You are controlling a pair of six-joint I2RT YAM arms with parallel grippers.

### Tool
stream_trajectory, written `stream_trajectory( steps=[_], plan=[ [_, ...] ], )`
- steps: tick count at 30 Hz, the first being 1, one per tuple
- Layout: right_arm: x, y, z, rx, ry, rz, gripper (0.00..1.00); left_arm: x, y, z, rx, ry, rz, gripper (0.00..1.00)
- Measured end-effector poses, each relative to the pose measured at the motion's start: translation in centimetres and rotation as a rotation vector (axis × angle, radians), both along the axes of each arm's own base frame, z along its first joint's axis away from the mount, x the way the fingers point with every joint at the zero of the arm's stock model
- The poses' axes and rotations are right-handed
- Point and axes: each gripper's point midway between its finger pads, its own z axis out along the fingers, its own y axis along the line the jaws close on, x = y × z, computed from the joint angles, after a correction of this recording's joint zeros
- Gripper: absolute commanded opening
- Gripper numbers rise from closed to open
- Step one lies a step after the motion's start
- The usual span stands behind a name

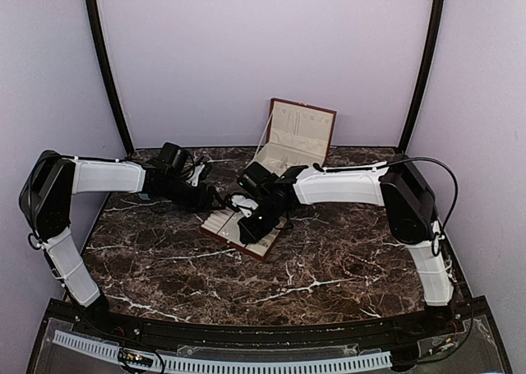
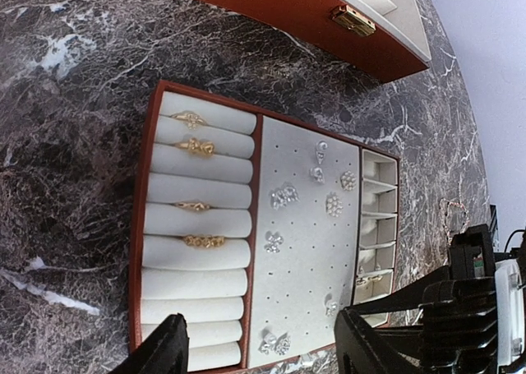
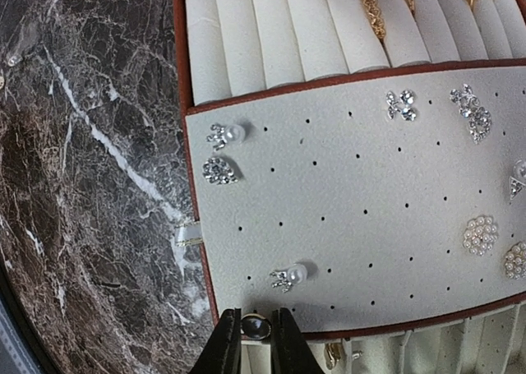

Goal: Organize the mixed jewelry
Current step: Place the earring in the earring holder.

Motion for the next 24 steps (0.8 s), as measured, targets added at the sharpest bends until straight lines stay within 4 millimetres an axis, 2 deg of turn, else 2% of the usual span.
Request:
stream_trajectory(
  steps=[24],
  plan=[
    [0.49,0.31,0.03,-0.015,-0.042,-0.011,0.19,-0.17,-0.19,0.10,-0.012,0.006,-0.008,0.64]
  ],
)
